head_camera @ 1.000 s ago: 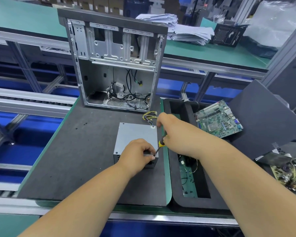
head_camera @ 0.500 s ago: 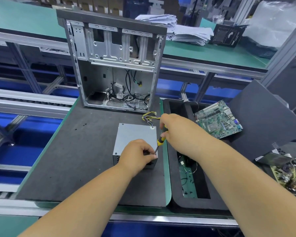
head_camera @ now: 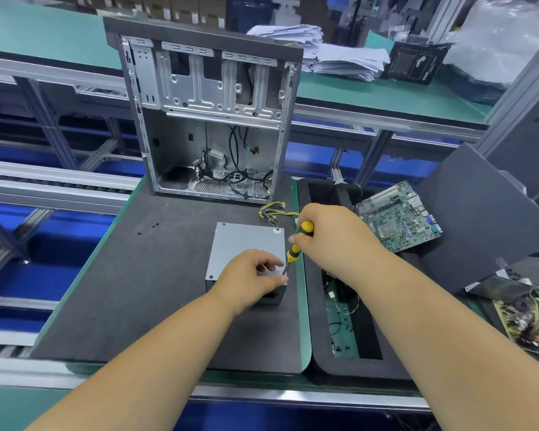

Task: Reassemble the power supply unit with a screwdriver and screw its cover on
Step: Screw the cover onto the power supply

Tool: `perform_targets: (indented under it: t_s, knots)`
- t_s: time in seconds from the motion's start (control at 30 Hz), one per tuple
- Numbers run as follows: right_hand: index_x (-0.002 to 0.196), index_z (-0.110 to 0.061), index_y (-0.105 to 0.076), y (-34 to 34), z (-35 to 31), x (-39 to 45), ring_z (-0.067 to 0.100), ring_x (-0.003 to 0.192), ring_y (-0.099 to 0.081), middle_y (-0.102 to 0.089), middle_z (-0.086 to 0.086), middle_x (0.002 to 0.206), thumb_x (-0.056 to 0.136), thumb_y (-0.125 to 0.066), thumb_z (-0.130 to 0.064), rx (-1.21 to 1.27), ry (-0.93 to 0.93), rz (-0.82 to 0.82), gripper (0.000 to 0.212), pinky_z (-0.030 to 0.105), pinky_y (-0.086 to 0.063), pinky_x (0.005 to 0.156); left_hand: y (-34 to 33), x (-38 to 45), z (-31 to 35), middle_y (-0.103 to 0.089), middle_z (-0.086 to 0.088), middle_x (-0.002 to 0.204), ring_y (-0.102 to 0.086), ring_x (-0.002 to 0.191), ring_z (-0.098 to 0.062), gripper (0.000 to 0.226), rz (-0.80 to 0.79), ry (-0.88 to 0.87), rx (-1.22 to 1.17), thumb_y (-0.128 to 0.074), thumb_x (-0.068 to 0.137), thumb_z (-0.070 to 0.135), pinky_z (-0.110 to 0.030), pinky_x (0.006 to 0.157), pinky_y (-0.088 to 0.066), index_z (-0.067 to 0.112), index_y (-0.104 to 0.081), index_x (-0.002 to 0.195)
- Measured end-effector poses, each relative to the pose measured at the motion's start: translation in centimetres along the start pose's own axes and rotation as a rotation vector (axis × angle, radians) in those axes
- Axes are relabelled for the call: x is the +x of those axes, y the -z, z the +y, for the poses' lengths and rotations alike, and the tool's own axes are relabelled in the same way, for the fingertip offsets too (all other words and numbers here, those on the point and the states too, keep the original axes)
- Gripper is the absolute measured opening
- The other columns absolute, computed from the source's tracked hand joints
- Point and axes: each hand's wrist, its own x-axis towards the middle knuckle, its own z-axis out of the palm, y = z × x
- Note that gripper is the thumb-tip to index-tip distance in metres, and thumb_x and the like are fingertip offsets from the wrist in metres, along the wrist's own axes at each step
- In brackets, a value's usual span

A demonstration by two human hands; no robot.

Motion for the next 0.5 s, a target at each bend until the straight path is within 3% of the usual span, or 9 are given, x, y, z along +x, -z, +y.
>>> perform_targets:
  t_s: [0.07, 0.13, 0.2, 0.37, 0.5]
  knots:
    - [0.088, -0.020, -0.054, 0.5, 0.0, -0.5, 0.019, 0.075, -0.052, -0.056, -0.004, 0.077, 0.090, -0.064, -0.036, 0.108, 0.041, 0.166, 0.019, 0.032, -0.039, 0.059, 1.2, -0.3, 1.1, -0.063, 0.013, 0.087, -0.054, 0.074, -0.001, 0.012, 0.050, 0.054, -0.177, -0.074, 0.083, 0.026, -0.009, 0.071, -0.044, 0.030, -0.071, 0.094]
    - [0.084, -0.021, -0.050, 0.9, -0.4, -0.9, 0.012, 0.070, -0.049, -0.052, -0.005, 0.072, 0.089, -0.065, -0.035, 0.228, 0.080, 0.339, 0.021, 0.029, -0.039, 0.056, 2.7, -0.8, 2.4, -0.065, 0.009, 0.087, -0.055, 0.078, -0.004, 0.005, 0.173, 0.102, -0.278, -0.066, 0.090, 0.029, -0.016, 0.075, -0.045, 0.026, -0.068, 0.093]
    - [0.086, -0.023, -0.049, 0.8, -1.3, -1.1, 0.008, 0.069, -0.048, -0.049, -0.008, 0.071, 0.089, -0.066, -0.035, 0.348, 0.100, 0.397, 0.021, 0.025, -0.038, 0.055, 4.2, -1.5, 3.9, -0.069, 0.006, 0.087, -0.059, 0.079, -0.010, 0.017, 0.264, 0.155, -0.332, -0.057, 0.096, 0.033, -0.026, 0.076, -0.045, 0.020, -0.067, 0.093]
    - [0.085, -0.029, -0.048, -2.3, -4.9, -0.5, 0.000, 0.068, -0.049, -0.049, -0.013, 0.067, 0.086, -0.069, -0.031, 0.609, 0.159, 0.316, 0.021, 0.015, -0.029, 0.052, 7.4, -4.5, 6.9, -0.075, 0.002, 0.083, -0.066, 0.066, -0.008, 0.034, 0.265, 0.295, -0.706, -0.047, 0.100, 0.043, -0.025, 0.068, -0.046, 0.016, -0.067, 0.100]
    - [0.087, -0.031, -0.046, -6.2, -9.0, -1.1, 0.004, 0.070, -0.051, -0.054, -0.010, 0.071, 0.082, -0.068, -0.034, 0.718, 0.312, 0.080, 0.022, 0.023, -0.035, 0.053, 10.0, -8.8, 6.0, -0.073, 0.005, 0.077, -0.067, 0.063, -0.006, 0.017, 0.506, 0.300, -0.772, -0.056, 0.097, 0.034, -0.023, 0.067, -0.047, 0.021, -0.065, 0.093]
